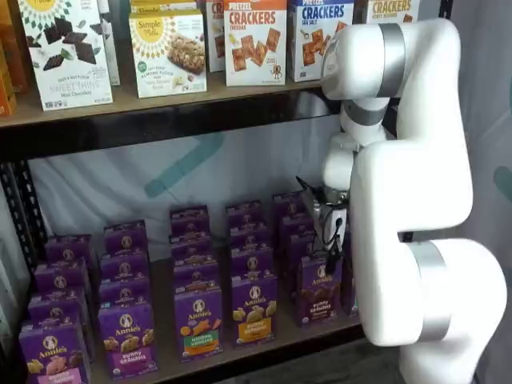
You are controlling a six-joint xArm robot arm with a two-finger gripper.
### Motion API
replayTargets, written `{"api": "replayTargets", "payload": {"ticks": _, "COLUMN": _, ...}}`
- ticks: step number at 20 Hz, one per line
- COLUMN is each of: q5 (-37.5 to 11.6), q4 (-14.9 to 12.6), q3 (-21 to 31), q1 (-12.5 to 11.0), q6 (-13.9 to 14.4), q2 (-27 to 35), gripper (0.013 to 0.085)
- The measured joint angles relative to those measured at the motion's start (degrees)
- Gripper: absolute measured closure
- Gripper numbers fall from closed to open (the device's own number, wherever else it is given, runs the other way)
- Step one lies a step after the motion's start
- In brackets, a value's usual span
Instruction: Pick up the purple box with a brown patch in the center, on the bottom shelf, the fifth box from the left
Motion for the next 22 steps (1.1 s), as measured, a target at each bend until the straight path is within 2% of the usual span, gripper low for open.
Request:
{"api": "replayTargets", "payload": {"ticks": 3, "q5": 1.91, "q4": 7.84, "q3": -0.65, "q1": -0.02, "q6": -6.59, "q2": 0.12, "gripper": 0.0130}}
{"api": "replayTargets", "payload": {"ticks": 5, "q5": 3.31, "q4": 10.88, "q3": -1.24, "q1": -0.06, "q6": -9.03, "q2": 0.23, "gripper": 0.0130}}
{"api": "replayTargets", "payload": {"ticks": 7, "q5": 3.32, "q4": 12.50, "q3": -1.45, "q1": 0.12, "q6": -10.17, "q2": 0.34, "gripper": 0.0130}}
{"api": "replayTargets", "payload": {"ticks": 16, "q5": 2.08, "q4": 12.45, "q3": -4.92, "q1": 0.89, "q6": -9.34, "q2": 3.38, "gripper": 0.0130}}
{"api": "replayTargets", "payload": {"ticks": 22, "q5": 0.74, "q4": 11.17, "q3": -7.64, "q1": 0.57, "q6": -8.60, "q2": 5.94, "gripper": 0.0130}}
